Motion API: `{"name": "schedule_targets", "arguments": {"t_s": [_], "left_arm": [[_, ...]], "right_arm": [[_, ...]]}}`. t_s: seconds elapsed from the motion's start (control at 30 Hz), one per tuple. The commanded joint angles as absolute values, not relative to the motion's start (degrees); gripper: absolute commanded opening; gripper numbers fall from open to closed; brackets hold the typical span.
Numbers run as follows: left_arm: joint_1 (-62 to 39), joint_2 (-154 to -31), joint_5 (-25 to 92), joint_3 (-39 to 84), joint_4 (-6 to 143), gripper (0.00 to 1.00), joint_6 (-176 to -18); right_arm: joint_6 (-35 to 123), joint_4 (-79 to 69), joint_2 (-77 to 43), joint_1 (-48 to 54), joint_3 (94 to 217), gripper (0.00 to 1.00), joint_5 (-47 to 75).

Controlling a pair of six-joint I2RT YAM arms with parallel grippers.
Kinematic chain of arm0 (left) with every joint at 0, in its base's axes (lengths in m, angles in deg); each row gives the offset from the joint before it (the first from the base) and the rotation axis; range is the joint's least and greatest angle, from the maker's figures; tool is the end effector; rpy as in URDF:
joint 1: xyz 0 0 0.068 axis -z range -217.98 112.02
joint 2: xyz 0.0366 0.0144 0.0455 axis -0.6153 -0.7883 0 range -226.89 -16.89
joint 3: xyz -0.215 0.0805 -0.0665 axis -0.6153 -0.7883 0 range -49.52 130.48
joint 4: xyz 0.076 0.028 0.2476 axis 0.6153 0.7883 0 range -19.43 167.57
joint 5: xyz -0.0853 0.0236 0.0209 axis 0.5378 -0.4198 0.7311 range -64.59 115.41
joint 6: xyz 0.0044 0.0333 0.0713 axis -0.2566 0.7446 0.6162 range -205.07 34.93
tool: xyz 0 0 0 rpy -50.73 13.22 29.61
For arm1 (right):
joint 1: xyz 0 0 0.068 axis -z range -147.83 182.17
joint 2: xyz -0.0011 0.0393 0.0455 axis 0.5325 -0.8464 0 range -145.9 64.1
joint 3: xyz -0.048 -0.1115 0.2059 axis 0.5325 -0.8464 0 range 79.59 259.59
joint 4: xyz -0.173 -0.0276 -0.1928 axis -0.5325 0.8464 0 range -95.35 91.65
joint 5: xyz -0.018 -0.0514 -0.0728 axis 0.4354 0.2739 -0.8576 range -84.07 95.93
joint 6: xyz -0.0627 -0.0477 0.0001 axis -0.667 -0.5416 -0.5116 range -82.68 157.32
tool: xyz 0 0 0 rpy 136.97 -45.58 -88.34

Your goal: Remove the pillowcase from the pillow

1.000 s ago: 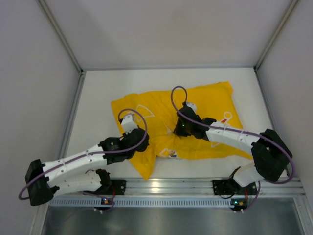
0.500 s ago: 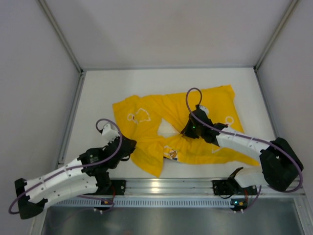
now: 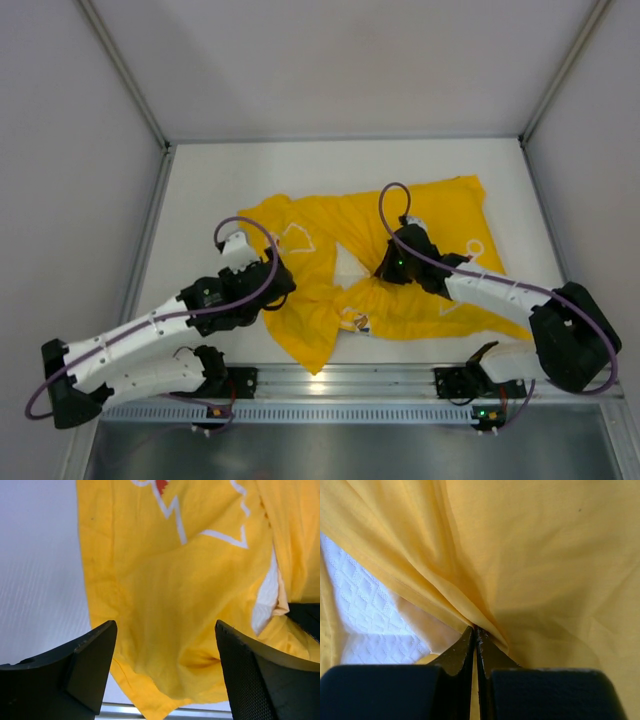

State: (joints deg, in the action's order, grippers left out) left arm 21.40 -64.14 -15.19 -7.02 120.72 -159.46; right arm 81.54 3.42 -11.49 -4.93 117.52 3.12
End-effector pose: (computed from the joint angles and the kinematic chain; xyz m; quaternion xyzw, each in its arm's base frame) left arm 0.1320 -0.1367 0.2185 -0.2206 0.8729 -0.1303 0.4153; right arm 0.2337 0.1724 0.1311 0.0667 0.9260 0.2245 0.2962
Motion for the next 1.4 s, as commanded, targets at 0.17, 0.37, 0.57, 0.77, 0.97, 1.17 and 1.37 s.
{"name": "schedule_targets", "arguments": {"t_s": [0.17, 0.37, 0.57, 0.77, 0.97, 1.17, 1.37], "left_arm": [[21.53, -85.69, -14.06, 19.45, 121.11, 0.89, -140.99], [21.44, -98.80, -12.21, 27.74, 121.02, 0.89, -137.62], [21.44, -103.10, -11.68, 23.78, 119.70, 0.87, -138.95], [21.44, -109.51, -12.65, 25.53, 119.35, 0.91, -138.07], [21.44, -113.48, -13.97, 25.19, 118.56, 0.90, -138.50], [21.53, -114.19, -15.81, 23.26, 118.20, 0.57, -139.56], [21.53, -105.61, -17.74, 16.86, 118.12, 0.00, -142.01]], "right_arm": [[80.29, 4.14, -14.39, -6.94, 118.88, 0.00, 3.73], [84.06, 4.05, -13.16, -6.94, 118.26, 0.00, 3.38], [85.21, 3.17, -12.98, -7.03, 117.82, 0.00, 3.82], [86.09, 2.56, -11.75, -6.94, 116.86, 0.00, 3.20], [86.89, 2.56, -9.38, -5.88, 115.19, 0.00, 3.21], [86.89, 2.56, -8.50, -5.09, 114.48, 0.00, 3.03], [86.45, 2.64, -9.99, -3.86, 113.87, 0.00, 2.42]]}}
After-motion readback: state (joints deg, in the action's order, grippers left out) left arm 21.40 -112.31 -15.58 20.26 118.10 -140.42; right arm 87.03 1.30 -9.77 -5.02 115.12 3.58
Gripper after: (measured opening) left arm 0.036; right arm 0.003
